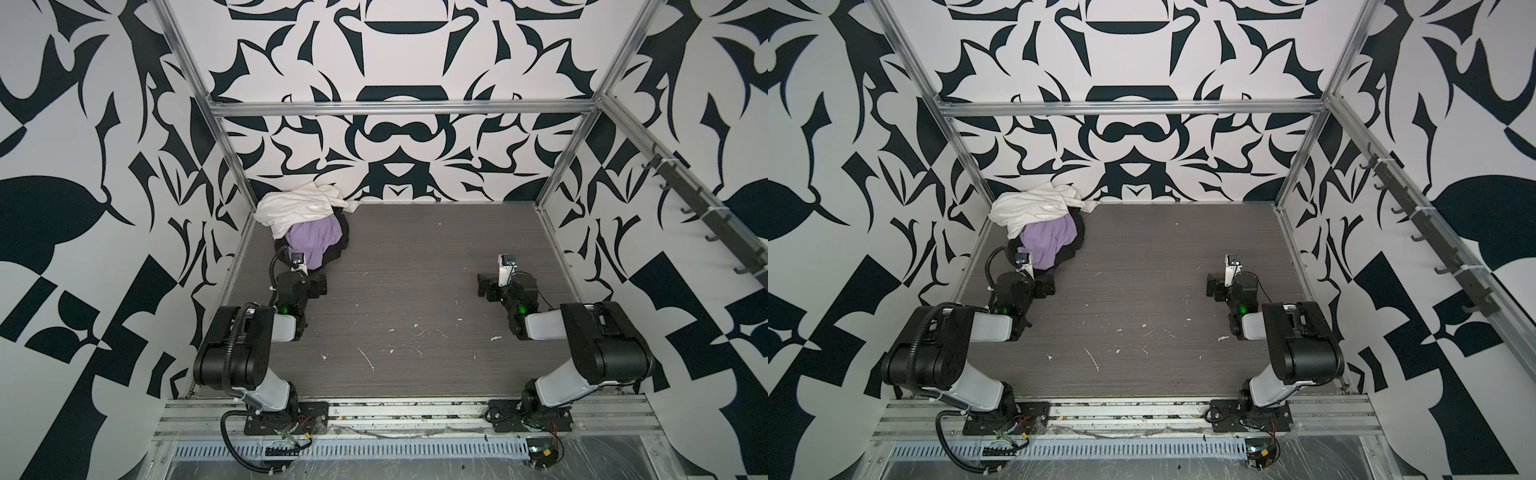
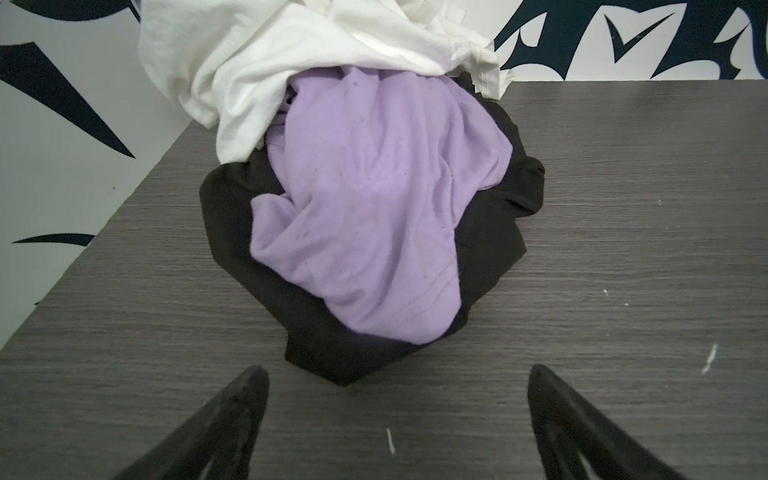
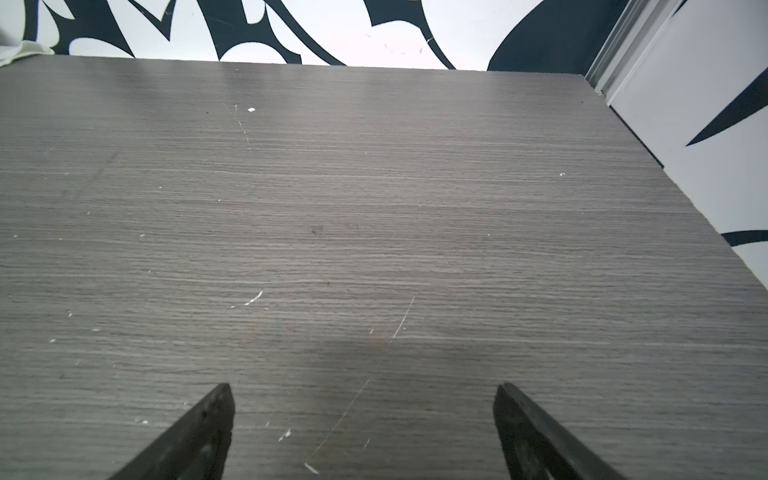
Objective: Pick out a specific cloth from the pile
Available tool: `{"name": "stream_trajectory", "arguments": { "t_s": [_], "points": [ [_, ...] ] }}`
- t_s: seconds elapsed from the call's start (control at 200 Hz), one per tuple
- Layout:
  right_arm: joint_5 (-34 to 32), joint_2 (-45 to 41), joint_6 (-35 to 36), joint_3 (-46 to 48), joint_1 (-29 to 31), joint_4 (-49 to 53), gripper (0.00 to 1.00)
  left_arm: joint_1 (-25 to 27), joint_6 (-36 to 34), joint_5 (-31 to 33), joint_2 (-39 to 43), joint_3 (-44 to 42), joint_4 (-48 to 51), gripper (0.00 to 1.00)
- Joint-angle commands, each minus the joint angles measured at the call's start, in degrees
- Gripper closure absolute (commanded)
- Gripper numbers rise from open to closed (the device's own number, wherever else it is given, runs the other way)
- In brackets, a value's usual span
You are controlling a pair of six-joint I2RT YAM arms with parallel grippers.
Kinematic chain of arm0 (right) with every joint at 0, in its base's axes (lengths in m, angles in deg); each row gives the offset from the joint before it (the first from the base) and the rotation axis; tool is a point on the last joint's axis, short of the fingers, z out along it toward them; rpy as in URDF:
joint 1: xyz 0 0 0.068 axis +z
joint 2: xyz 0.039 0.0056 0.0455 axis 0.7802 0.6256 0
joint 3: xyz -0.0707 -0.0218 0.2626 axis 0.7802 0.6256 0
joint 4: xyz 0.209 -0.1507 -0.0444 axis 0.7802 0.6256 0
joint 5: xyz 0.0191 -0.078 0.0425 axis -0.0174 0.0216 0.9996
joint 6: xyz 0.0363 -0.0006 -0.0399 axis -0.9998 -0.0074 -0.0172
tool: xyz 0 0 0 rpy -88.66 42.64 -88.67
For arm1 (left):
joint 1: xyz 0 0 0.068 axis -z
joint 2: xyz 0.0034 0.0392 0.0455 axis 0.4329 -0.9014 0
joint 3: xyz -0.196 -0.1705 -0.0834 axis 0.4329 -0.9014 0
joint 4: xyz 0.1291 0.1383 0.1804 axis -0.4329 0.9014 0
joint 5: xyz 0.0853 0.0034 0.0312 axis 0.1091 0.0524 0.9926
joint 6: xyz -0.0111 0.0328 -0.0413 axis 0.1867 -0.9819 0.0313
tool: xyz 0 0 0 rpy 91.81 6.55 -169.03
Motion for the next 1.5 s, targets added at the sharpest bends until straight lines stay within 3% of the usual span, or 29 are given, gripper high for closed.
{"name": "stream_trajectory", "arguments": {
  "t_s": [0.0, 1.495],
  "points": [
    [0.48, -0.68, 0.12, -0.67, 0.06, -1.19, 0.01, -0.29, 0.11, -0.49, -0.38, 0.84, -0.32, 0.01],
    [0.48, -1.19, 0.13, 0.04, -0.01, -2.07, 0.01, -0.3, 0.21, -0.54, 0.32, -0.4, -1.77, 0.0]
  ]
}}
